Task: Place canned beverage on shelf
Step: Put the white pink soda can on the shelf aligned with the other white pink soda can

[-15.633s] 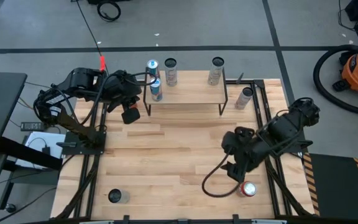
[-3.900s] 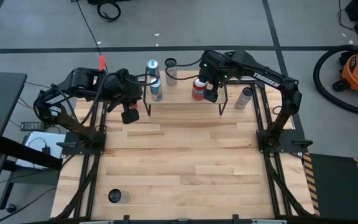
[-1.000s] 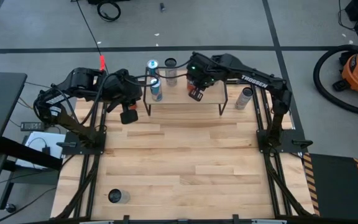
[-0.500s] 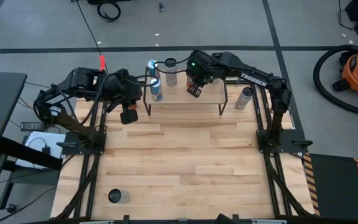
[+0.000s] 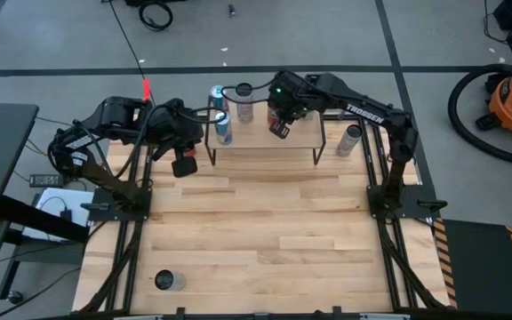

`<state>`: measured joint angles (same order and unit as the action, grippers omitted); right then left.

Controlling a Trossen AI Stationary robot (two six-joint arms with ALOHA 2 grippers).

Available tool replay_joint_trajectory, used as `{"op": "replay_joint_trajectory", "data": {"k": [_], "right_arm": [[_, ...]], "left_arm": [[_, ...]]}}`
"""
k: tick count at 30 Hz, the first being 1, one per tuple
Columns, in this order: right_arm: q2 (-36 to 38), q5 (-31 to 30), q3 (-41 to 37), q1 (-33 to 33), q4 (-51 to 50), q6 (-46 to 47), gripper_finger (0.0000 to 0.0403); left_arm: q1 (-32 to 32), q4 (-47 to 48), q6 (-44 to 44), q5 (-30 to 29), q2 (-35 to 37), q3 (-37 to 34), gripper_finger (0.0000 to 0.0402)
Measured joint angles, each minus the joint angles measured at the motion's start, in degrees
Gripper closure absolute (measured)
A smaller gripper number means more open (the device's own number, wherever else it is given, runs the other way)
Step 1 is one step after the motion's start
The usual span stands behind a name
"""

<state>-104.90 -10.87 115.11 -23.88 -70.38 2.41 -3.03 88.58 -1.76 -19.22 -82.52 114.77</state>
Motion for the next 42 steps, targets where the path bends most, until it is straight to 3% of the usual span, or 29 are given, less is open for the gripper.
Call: {"op": "replay_joint_trajectory", "data": {"k": [12, 19, 42], "right_arm": [[6.3, 0.0, 0.0, 9.5, -6.4, 4.0, 0.0391], [9.4, -4.1, 0.0, 15.5, -10.8, 9.1, 0.0367], [9.9, -2.8, 0.0, 29.5, -17.4, 17.5, 0.0223]], "left_arm": [[0.1, 1.5, -1.6, 0.0, 0.0, 0.0, 0.0392], [0.8, 1.5, -1.9, 0.0, 0.0, 0.0, 0.0392], [2.4, 1.4, -5.1, 0.0, 0.0, 0.0, 0.0392]]}}
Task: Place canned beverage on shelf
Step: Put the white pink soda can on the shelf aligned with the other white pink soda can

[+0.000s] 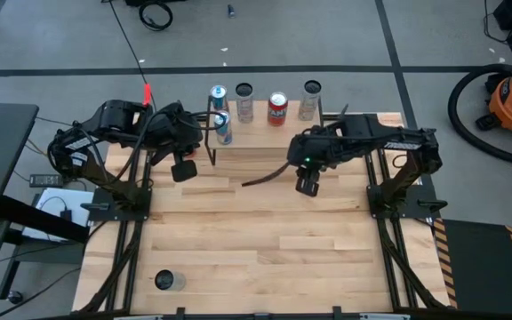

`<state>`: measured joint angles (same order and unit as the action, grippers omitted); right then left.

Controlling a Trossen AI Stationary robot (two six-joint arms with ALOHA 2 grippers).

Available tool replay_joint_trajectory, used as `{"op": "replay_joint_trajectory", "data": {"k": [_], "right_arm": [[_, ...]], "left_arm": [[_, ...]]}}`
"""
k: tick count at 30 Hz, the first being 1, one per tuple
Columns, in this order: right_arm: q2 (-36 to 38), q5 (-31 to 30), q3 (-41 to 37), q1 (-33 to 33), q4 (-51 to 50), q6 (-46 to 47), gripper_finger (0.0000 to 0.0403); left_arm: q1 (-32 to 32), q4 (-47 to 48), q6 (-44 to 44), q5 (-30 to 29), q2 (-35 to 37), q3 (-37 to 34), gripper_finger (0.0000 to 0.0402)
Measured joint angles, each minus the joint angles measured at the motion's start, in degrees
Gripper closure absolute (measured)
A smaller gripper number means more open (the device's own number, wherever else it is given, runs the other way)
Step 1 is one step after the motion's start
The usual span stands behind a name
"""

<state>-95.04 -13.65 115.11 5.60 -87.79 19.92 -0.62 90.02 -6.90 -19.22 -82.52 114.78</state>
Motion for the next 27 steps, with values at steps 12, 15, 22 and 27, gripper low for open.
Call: {"op": "replay_joint_trajectory", "data": {"k": [12, 15, 22, 27], "right_arm": [[-0.1, 5.0, 0.0, 2.4, 1.1, 0.7, 0.022], [-0.4, 6.2, 0.0, 2.9, 3.4, 1.3, 0.022], [-3.5, 4.9, 0.0, 4.8, 12.8, 2.4, 0.022], [-8.0, 4.9, 0.0, 5.8, 20.9, -7.6, 0.022]], "left_arm": [[0.0, 0.0, -2.2, 0.0, 0.0, 0.0, 0.0392], [0.0, 0.0, -2.9, 0.0, 0.0, 0.0, 0.0392], [0.0, -0.3, -4.3, 0.0, 0.0, 0.0, 0.0392], [0.0, -0.2, -4.4, 0.0, 0.0, 0.0, 0.0392]]}}
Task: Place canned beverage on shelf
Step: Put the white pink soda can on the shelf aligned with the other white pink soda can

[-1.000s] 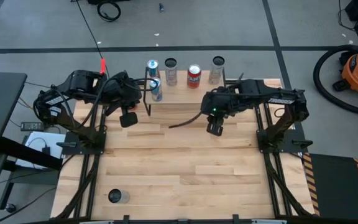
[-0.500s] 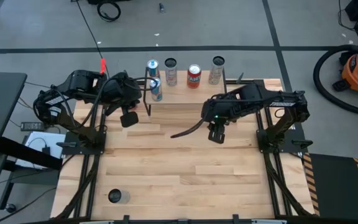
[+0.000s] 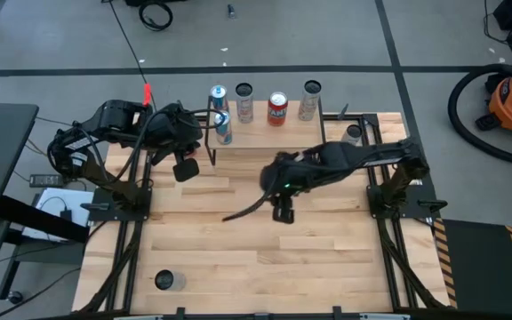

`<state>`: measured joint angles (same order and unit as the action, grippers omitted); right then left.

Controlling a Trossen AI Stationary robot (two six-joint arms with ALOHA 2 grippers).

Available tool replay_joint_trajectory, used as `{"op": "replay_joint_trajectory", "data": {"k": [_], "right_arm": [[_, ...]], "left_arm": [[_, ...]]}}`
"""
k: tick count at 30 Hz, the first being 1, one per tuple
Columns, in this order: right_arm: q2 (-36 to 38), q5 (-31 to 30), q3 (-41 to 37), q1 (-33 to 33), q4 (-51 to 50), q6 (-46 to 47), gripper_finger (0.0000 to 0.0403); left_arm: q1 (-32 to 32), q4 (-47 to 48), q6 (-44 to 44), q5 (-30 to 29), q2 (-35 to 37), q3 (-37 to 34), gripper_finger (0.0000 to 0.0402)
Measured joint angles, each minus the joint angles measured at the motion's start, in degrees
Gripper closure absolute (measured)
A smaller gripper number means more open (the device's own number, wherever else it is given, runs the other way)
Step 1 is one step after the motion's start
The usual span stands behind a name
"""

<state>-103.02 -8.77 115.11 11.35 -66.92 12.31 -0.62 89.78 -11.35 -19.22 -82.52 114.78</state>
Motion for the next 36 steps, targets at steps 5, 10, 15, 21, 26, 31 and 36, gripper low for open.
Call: {"op": "replay_joint_trajectory", "data": {"k": [5, 10, 15, 21, 26, 31, 36], "right_arm": [[-4.6, 6.1, 0.0, 0.2, 3.5, -7.8, 0.022], [-8.0, 10.2, 0.0, -1.5, 5.0, -1.1, 0.022], [-8.5, 21.0, 0.0, -4.9, 3.8, -2.0, 0.0219], [-8.4, 22.9, 0.0, -6.3, 3.1, -4.0, 0.0206], [-8.4, 20.7, 0.0, -6.1, 2.9, -4.8, 0.0174], [-8.4, 20.2, 0.0, -5.3, 2.8, -4.6, 0.011], [-8.4, 20.1, 0.0, -4.9, 3.0, -4.8, 0.0039]], "left_arm": [[0.0, 0.0, -0.5, 0.0, 0.0, 0.0, 0.0392], [0.0, 0.1, -1.5, 0.0, 0.0, 0.0, 0.0392], [0.0, 0.3, -1.5, 0.0, 0.0, 0.0, 0.0392], [0.0, 0.3, -1.2, 0.0, 0.0, 0.0, 0.0392], [0.0, 0.3, -1.1, 0.0, 0.0, 0.0, 0.0392], [0.0, 0.2, -1.0, 0.0, 0.0, 0.0, 0.0392], [0.0, 0.2, -1.1, 0.0, 0.0, 0.0, 0.0392]]}}
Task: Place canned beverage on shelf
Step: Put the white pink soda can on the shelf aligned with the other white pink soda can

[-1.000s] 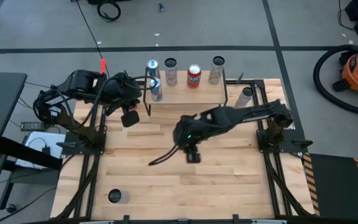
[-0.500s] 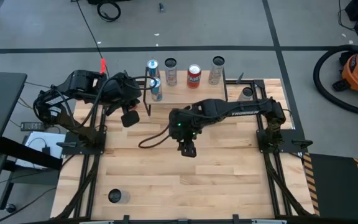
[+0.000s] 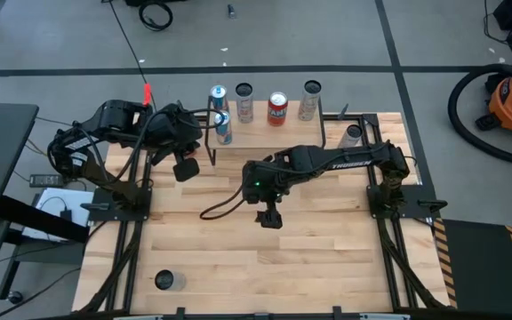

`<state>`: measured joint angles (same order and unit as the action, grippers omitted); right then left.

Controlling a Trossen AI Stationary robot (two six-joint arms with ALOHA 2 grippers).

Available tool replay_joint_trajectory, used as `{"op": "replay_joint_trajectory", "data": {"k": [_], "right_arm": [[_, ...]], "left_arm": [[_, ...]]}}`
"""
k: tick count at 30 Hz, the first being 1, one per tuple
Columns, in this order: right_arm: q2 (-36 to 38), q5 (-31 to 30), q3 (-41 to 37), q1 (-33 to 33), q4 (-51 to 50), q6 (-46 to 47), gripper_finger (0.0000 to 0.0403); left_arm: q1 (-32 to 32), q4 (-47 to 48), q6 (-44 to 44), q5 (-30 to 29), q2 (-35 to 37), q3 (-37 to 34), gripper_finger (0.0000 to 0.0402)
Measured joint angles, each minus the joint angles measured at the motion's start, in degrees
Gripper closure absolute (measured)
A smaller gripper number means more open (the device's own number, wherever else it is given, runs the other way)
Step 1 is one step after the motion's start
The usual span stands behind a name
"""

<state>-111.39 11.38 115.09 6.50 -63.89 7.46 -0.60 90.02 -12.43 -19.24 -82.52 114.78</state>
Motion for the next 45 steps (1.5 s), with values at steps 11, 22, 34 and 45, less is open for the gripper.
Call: {"op": "replay_joint_trajectory", "data": {"k": [11, 22, 34, 45], "right_arm": [[0.0, -0.3, 0.0, 0.0, 12.3, 1.4, 0.0008], [0.0, 0.5, 0.0, 0.1, 29.7, 9.7, 0.0009], [0.2, 5.8, 0.0, -0.3, 29.3, 16.9, 0.0009], [2.6, -13.3, 0.0, 4.5, -8.5, 18.2, 0.0009]], "left_arm": [[0.0, -0.5, -0.1, 0.0, 0.0, 0.0, 0.0392], [0.0, -0.4, -0.5, 0.0, 0.0, 0.0, 0.0392], [0.0, -0.4, -0.2, 0.0, 0.0, 0.0, 0.0392], [0.0, 0.0, -0.2, 0.0, 0.0, 0.0, 0.0392]]}}
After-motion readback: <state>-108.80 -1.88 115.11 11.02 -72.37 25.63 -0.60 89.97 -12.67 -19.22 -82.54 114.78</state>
